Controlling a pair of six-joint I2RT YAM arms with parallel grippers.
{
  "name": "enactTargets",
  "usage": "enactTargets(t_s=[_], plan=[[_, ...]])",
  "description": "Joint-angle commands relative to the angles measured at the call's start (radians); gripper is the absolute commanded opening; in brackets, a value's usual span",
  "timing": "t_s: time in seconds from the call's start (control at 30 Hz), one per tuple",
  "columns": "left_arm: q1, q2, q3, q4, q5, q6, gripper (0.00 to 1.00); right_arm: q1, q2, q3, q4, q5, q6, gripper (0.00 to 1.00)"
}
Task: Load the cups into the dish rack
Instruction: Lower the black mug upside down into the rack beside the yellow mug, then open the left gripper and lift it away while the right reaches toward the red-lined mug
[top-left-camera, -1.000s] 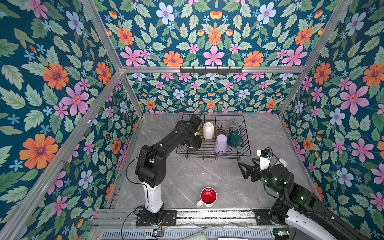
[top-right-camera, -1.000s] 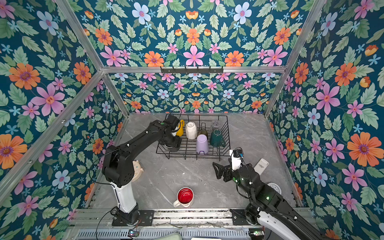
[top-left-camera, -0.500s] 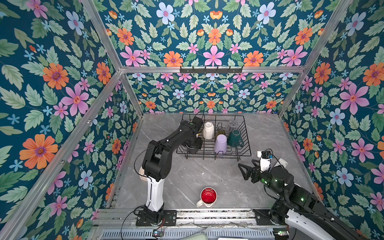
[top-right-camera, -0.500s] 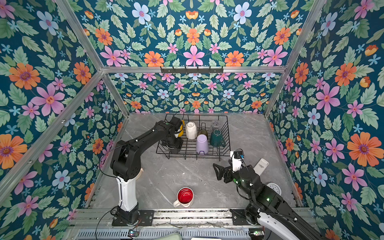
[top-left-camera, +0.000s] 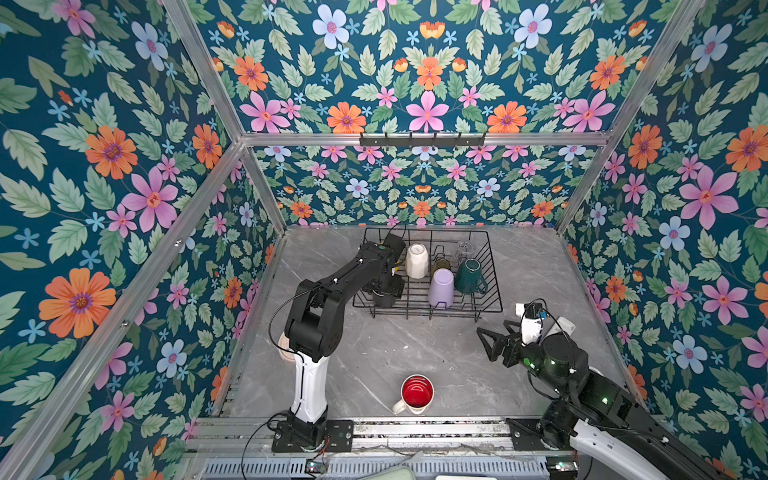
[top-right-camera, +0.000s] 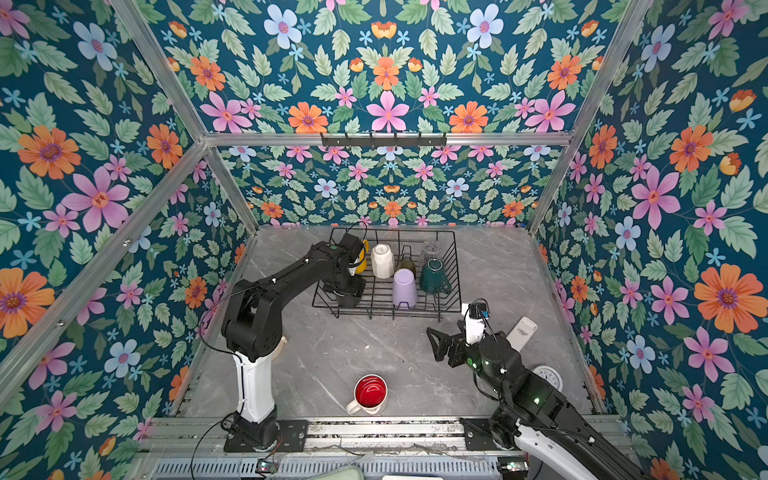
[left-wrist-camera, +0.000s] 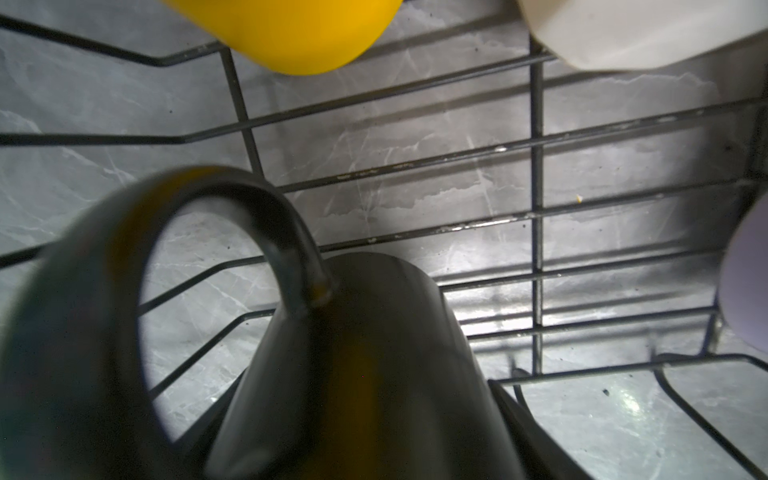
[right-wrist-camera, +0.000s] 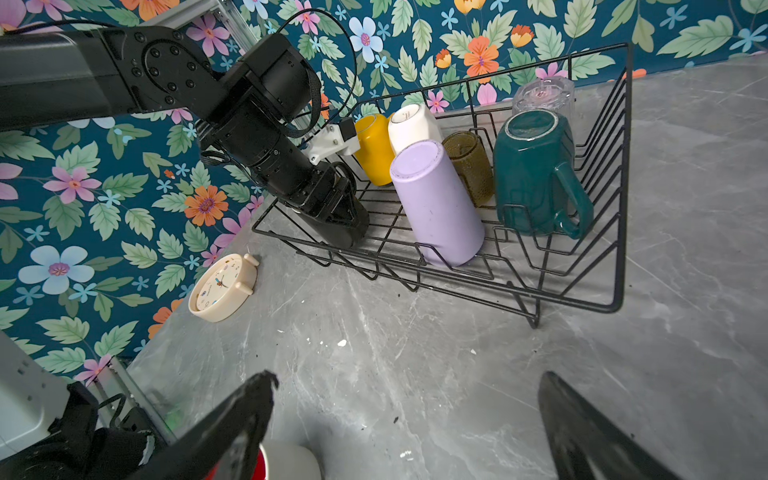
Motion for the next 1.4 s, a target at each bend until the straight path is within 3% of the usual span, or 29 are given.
enactTargets(t_s=[0.0,0.23,0.97,1.37], plan=[[0.002,0.016,-0.007,0.019,-0.018,0.000,0.83,0.000,-0.006,0.002,-0.002,-0.004,0.006,0.99],[0.002,-0.004,-0.026,0.025,-0.016,-0.002,0.99,0.000,-0.010,0.003,-0.005,-0.005,0.007,0.99],[0.002,-0.112,-0.025,0.126,0.017,-0.017,1.00,0.000,0.011,0.009,-0.034,-0.011,0.026,0.98],[0.004,-0.313,-0.119,0.275,-0.119,-0.017,1.00,0.000,0.112,0.049,-0.061,-0.004,0.032,0.97]])
